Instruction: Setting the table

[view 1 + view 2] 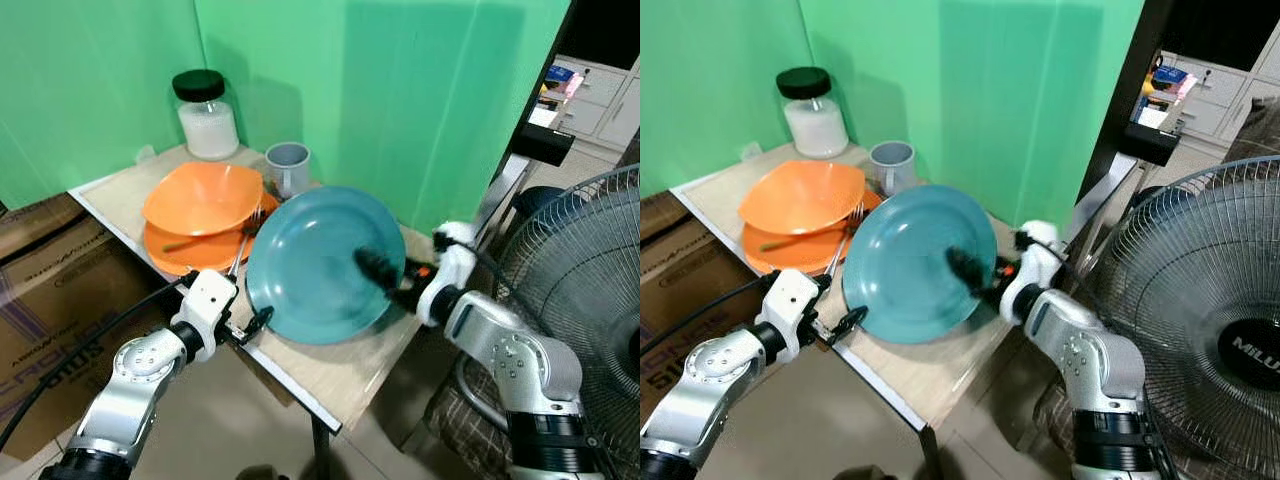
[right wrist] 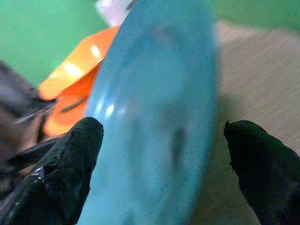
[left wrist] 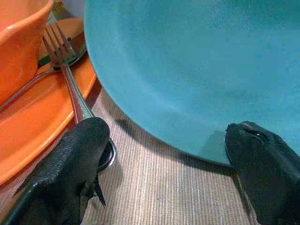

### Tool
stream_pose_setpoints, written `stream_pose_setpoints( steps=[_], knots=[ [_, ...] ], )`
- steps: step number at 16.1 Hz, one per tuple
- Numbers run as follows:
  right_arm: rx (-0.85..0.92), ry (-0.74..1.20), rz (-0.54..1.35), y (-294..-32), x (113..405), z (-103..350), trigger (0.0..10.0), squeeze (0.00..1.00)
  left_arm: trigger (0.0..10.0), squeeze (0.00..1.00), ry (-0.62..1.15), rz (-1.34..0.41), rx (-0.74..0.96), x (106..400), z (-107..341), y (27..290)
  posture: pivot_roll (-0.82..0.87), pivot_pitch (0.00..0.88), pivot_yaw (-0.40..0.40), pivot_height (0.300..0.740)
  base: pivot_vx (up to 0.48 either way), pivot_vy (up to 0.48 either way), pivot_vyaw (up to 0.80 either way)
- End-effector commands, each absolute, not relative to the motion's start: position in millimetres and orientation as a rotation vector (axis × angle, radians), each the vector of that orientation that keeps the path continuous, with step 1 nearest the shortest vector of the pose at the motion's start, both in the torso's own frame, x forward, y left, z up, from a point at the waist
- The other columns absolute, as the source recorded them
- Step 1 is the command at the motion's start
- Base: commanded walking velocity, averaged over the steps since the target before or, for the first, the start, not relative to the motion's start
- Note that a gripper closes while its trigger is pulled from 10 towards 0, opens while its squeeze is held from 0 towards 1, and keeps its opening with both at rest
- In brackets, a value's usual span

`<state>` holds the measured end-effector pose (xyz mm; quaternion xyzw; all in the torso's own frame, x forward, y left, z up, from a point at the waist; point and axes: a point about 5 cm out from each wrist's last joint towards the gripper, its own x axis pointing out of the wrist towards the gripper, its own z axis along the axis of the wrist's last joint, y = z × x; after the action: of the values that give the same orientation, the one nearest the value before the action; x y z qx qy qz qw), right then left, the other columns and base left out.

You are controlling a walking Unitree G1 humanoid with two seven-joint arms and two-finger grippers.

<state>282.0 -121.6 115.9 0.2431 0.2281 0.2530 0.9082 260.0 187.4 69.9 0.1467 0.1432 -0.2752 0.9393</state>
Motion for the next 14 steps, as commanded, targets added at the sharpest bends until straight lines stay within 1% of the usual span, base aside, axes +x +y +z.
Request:
stream_pose_setpoints(
  steps=[1, 3, 14],
  knots=[
    [0.526, 0.465, 0.547, -120.8, 284.7, 124.6, 0.0, 0.00, 10.0, 0.00, 0.329, -0.556, 0.312, 257.3, 62.1, 189.0, 0.11, 0.000, 0.008, 0.740, 0.000, 0.000, 0.00],
    [0.548, 0.486, 0.546, -121.1, 285.6, 125.5, 0.0, 0.00, 10.0, 0.00, 0.318, -0.550, 0.318, 258.2, 62.6, 188.7, 0.11, 0.000, 0.003, 0.740, 0.000, 0.000, 0.00],
    [0.540, 0.504, 0.536, -122.9, 288.0, 125.9, 0.0, 0.00, 10.0, 0.00, 0.300, -0.531, 0.326, 261.4, 64.3, 189.3, 0.11, 0.000, -0.003, 0.740, 0.000, 0.000, 0.00]
  ],
)
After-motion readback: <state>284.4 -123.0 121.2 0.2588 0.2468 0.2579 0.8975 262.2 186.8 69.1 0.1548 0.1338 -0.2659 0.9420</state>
